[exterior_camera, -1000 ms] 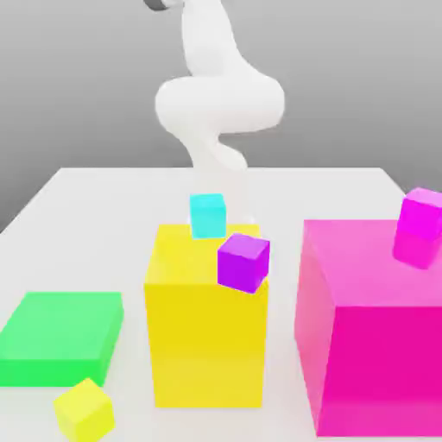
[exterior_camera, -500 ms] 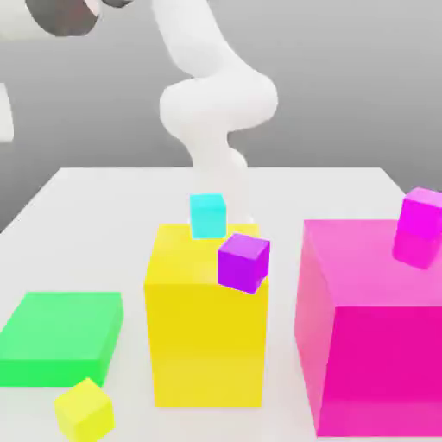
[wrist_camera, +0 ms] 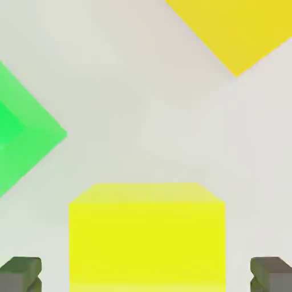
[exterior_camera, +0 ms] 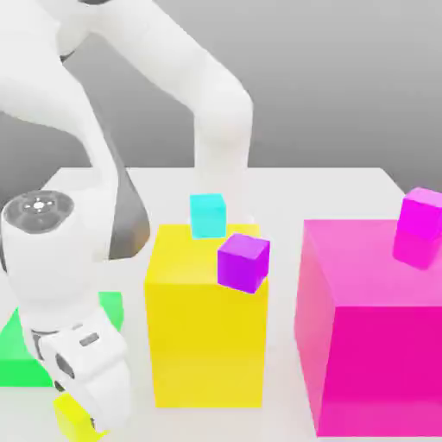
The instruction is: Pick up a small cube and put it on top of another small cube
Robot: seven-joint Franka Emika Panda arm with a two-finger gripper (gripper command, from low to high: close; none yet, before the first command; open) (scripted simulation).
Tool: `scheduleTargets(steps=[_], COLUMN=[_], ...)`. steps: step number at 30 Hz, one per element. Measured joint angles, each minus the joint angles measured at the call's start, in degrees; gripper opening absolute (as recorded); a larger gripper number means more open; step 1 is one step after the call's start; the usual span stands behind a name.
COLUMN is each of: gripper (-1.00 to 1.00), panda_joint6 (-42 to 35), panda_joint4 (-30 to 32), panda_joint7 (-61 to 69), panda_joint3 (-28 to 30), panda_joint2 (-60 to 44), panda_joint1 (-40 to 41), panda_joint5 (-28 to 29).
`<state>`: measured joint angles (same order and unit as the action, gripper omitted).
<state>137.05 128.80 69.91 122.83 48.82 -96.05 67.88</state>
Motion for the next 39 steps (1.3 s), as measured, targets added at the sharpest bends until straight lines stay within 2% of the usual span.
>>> scheduleTargets(steps=[4, 6, 14, 19, 23, 31, 39], gripper=[-1.0, -1.0, -1.0, -1.0, -1.0, -1.0, -1.0], panda_joint6=[0.01, -1.25, -9.41, -16.63, -22.4, -30.55, -32.31], panda_joint4=[-0.26, 0.54, 4.38, 5.16, 5.29, 5.02, 4.99], panda_joint7=[-0.53, 0.71, 7.65, 7.59, 5.51, -1.89, -11.31], panda_joint3=[0.69, -2.11, -26.02, -42.01, -52.39, -66.27, -71.15], panda_joint2=[0.63, -0.82, -7.52, -5.82, -3.63, -2.67, -8.05], panda_joint1=[-0.52, 1.5, 22.39, 34.19, 39.24, 40.08, 33.38], panda_joint5=[1.03, -1.15, -14.05, -18.28, -21.07, -27.36, -35.01])
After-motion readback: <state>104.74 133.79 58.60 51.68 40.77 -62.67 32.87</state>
